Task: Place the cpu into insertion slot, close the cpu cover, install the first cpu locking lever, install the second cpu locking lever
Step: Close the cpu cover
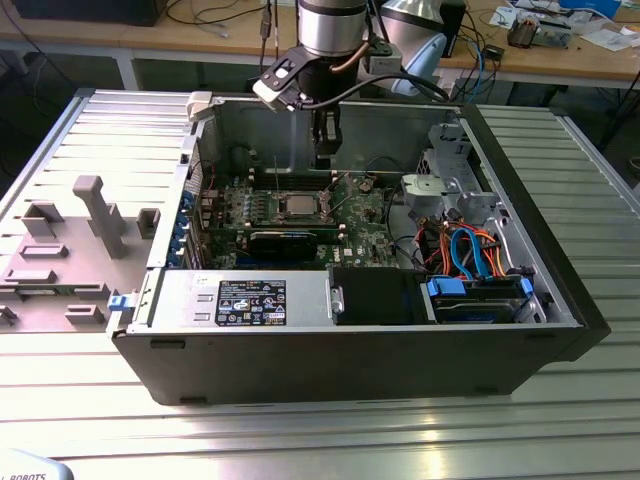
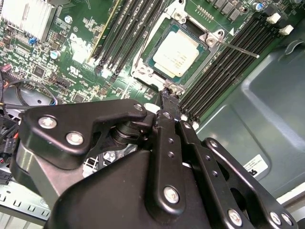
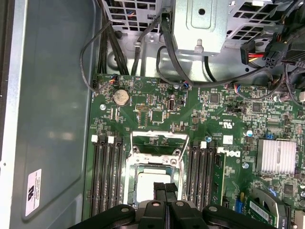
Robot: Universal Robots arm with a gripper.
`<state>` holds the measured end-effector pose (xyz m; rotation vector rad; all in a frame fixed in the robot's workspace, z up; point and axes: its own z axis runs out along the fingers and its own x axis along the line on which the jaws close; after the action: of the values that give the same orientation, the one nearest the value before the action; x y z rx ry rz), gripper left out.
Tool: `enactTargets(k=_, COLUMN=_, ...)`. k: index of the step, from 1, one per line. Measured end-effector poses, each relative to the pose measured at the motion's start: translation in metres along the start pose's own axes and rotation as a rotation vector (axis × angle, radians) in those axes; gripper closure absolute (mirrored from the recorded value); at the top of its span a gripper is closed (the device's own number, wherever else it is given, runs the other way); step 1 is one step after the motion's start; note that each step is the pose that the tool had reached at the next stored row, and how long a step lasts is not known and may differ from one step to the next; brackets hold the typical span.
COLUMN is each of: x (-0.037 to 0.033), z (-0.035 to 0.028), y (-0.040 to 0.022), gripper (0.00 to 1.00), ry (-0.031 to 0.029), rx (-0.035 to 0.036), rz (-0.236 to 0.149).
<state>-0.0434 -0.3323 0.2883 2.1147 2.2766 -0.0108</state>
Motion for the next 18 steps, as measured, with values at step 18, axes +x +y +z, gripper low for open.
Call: enactTargets(k=18, x=-0.0001, z=0.0015, y=0.0025, gripper=0.89, ry=0.0, rx=0.0, rz=0.0)
